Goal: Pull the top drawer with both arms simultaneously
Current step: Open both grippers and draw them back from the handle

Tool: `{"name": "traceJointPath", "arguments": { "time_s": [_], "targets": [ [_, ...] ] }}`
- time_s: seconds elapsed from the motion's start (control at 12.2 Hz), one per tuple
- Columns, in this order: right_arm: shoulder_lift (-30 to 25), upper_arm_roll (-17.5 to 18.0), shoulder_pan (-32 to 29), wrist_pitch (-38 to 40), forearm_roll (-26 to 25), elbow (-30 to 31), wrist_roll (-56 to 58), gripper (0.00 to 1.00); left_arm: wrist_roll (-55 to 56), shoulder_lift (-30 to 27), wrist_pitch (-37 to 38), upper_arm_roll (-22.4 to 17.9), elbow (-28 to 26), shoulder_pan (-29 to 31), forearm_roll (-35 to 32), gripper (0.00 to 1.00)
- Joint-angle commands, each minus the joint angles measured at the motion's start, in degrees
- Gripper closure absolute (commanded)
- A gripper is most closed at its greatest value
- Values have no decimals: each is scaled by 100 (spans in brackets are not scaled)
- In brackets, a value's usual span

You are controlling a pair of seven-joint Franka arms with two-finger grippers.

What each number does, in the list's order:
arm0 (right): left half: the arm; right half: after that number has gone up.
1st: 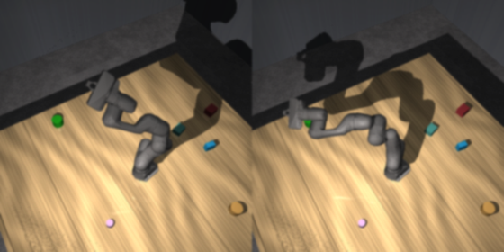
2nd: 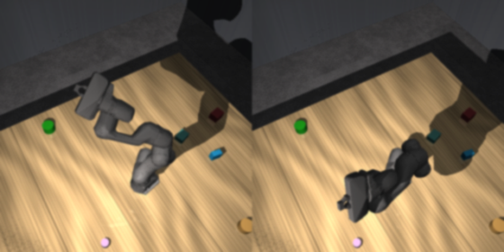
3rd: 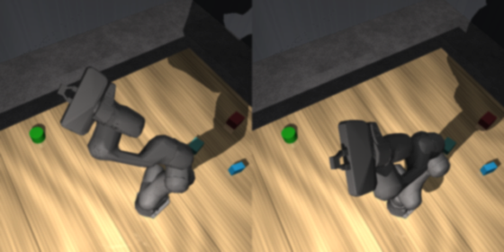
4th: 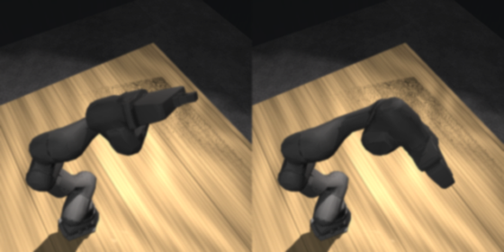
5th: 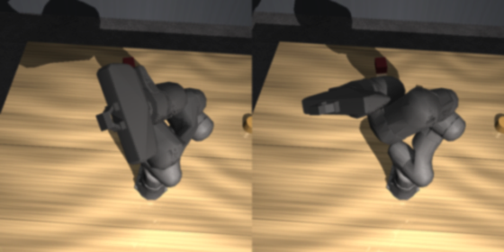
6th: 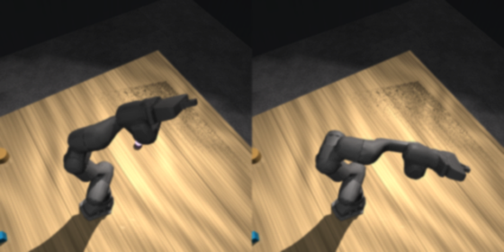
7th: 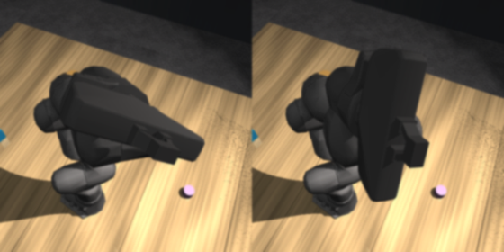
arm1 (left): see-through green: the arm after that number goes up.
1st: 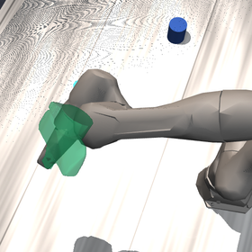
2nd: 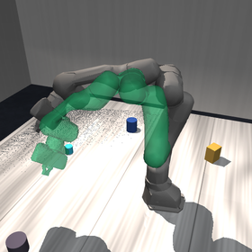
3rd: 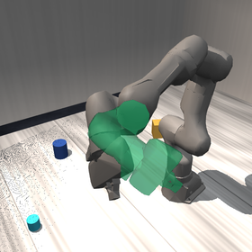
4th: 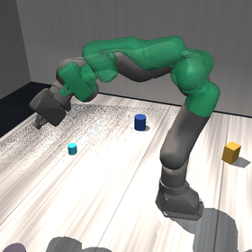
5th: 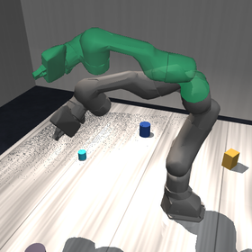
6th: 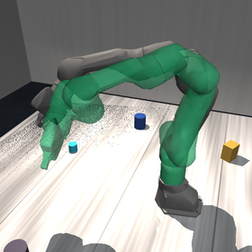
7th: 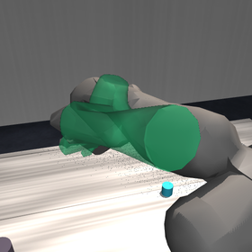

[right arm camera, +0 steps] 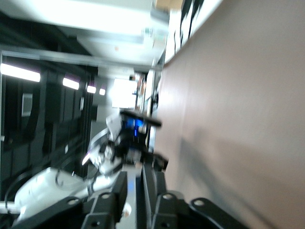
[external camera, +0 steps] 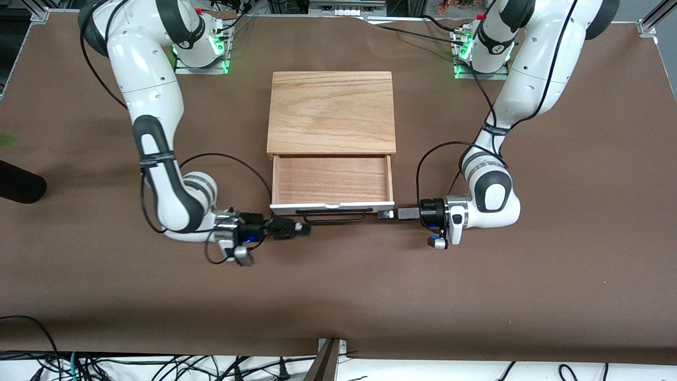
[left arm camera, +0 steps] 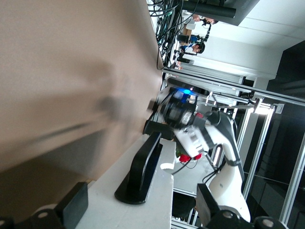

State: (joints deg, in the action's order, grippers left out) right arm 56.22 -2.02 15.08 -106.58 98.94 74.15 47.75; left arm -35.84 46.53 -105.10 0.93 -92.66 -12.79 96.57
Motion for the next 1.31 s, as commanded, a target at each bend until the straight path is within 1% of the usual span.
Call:
{"name": "traceJointPath", "arguments": {
  "time_s": [0.0, 0.08, 0.16, 0.25, 0.33, 0.49, 0.65, 0.82, 0.9, 1.06, 1.23],
  "targets": [
    [99, 26, -189, 6, 64, -260, -117, 0, 409, -442, 156, -240, -481, 83, -882, 0],
    [99, 17, -189, -12, 55, -260, -117, 0, 603, -573, 156, -321, -481, 118, -1225, 0],
    [65, 8, -181, -21, -110, -260, -143, 0, 805, -705, 156, -321, -481, 214, -1464, 0],
    [21, -96, -180, -47, -390, -278, -152, 0, 1137, -854, 147, -339, -455, 276, -1710, 0],
    [-23, -193, -172, -47, -541, -278, -161, 0, 1480, -1038, 130, -409, -403, 320, -2095, 0],
    [-41, -465, -128, -38, -779, -287, -161, 0, 1720, -1486, 95, -506, -402, 434, -2991, 0],
    [-85, -685, -110, -38, -1190, -304, -405, 0, 1904, -2065, 77, -532, -446, 523, -4333, 0],
    [-243, -774, -119, -30, -1866, -540, -1037, 0, 2447, -2759, 147, -524, -481, 602, -5879, 0],
    [-339, -844, -119, -12, -2270, -628, -1353, 0, 2624, -3111, 313, -524, -577, 611, -6531, 0],
    [-576, -949, -128, 6, -2956, -638, -1942, 0, 2635, -3674, 647, -524, -718, 611, -7569, 0],
    [-796, -1020, -128, 41, -3581, -664, -2435, 0, 2626, -4053, 771, -524, -719, 611, -8598, 0]
  ]
}}
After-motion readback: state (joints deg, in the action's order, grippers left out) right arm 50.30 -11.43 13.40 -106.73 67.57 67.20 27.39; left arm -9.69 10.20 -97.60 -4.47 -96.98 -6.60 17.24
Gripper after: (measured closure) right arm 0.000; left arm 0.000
